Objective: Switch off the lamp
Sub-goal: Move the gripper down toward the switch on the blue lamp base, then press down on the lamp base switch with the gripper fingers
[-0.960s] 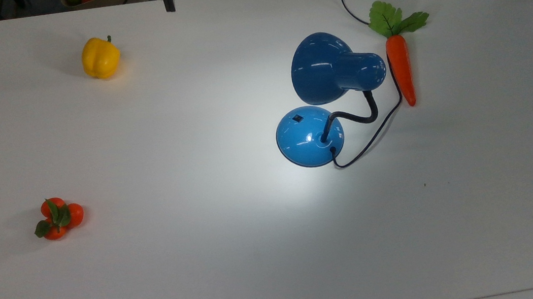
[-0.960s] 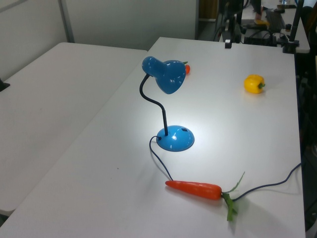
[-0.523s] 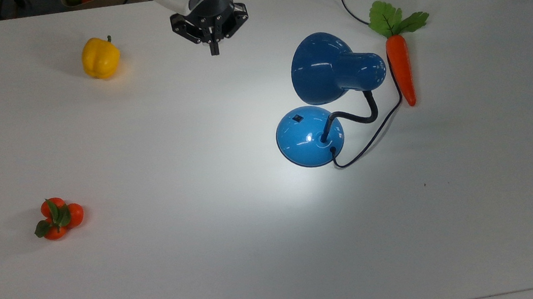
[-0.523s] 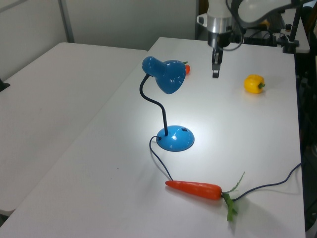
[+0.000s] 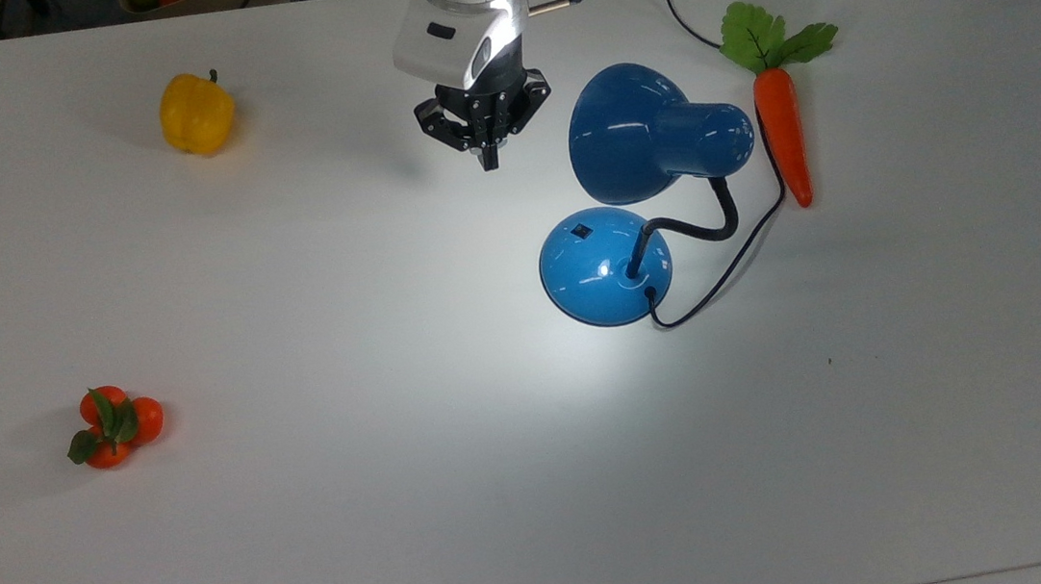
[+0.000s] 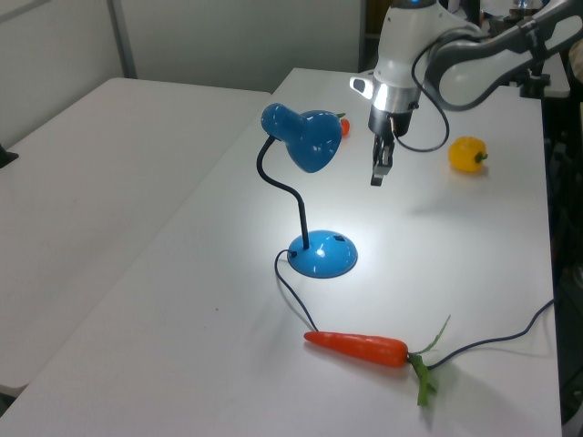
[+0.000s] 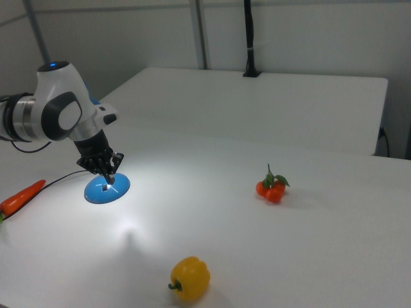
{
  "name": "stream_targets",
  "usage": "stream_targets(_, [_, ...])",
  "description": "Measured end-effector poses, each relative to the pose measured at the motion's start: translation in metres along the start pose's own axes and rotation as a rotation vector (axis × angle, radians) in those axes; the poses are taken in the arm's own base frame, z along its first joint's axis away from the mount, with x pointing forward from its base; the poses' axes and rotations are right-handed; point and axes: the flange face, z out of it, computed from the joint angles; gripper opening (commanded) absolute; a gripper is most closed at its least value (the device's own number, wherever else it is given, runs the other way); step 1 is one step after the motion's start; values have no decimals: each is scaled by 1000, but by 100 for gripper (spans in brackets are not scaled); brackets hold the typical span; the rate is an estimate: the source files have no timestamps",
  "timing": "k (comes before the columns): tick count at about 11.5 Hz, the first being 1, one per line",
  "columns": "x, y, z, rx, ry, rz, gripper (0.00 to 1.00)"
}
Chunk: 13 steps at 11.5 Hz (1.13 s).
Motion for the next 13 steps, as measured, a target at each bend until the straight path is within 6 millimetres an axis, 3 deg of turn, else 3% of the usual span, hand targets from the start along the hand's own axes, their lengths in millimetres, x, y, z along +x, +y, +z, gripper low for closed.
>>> stream_targets(4, [3,-30,37,2,95,-59,0])
stream_targets(8, [11,-59,45,16,146,-110,0])
stream_targets(13, [18,-70,70,24,201,-124,0])
